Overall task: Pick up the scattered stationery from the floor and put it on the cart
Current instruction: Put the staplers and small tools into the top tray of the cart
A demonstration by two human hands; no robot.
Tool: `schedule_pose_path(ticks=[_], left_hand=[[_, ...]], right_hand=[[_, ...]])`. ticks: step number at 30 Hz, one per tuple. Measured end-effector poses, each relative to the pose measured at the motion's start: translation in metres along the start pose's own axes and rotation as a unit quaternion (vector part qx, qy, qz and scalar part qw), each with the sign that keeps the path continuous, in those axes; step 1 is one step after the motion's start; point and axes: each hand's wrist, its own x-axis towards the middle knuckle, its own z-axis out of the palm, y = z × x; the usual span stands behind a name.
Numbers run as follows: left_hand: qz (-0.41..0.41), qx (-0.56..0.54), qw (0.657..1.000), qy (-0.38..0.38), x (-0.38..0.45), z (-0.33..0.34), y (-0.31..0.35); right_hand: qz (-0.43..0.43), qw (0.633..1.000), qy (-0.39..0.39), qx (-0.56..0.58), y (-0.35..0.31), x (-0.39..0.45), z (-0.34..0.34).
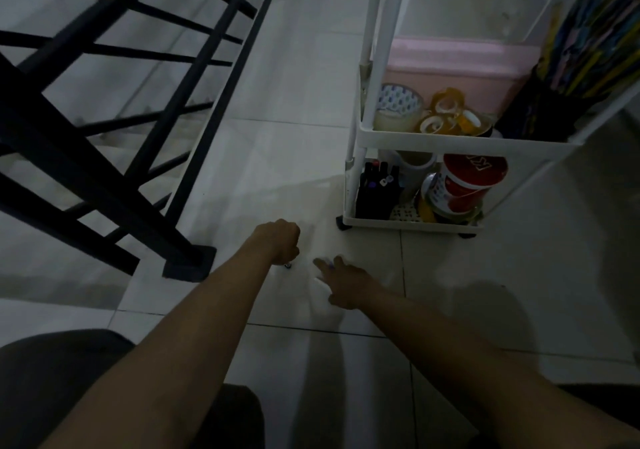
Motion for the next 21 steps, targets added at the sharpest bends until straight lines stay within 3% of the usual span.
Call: schedule_pose_path(ticks=[6,11,13,16,21], left_hand=[[-0.004,-0.009,1.0,0.002,0.011,0.002,0.002],[0.025,-0.135,0.982,0.131,0.025,-0.005,0.016],[0.041,-0.219,0.948,0.225,0.031,-0.014,0.023],[0.058,-0.329,0.869,0.365,0.034,-0.033,0.04],[0.099,-0.433,0.732,0.516,0.024,-0.072,0.075]], right_hand=[[0.023,0.999,0.02,0.018,0.003,0.006,-0.001],[0.02,0.988,0.116,0.102,0.013,0.0,-0.006],[0.021,0.972,0.19,0.134,0.02,-0.007,-0.015],[0.015,0.94,0.299,0.162,0.031,-0.024,-0.033],[-0.016,0.88,0.434,0.191,0.037,-0.054,-0.071]])
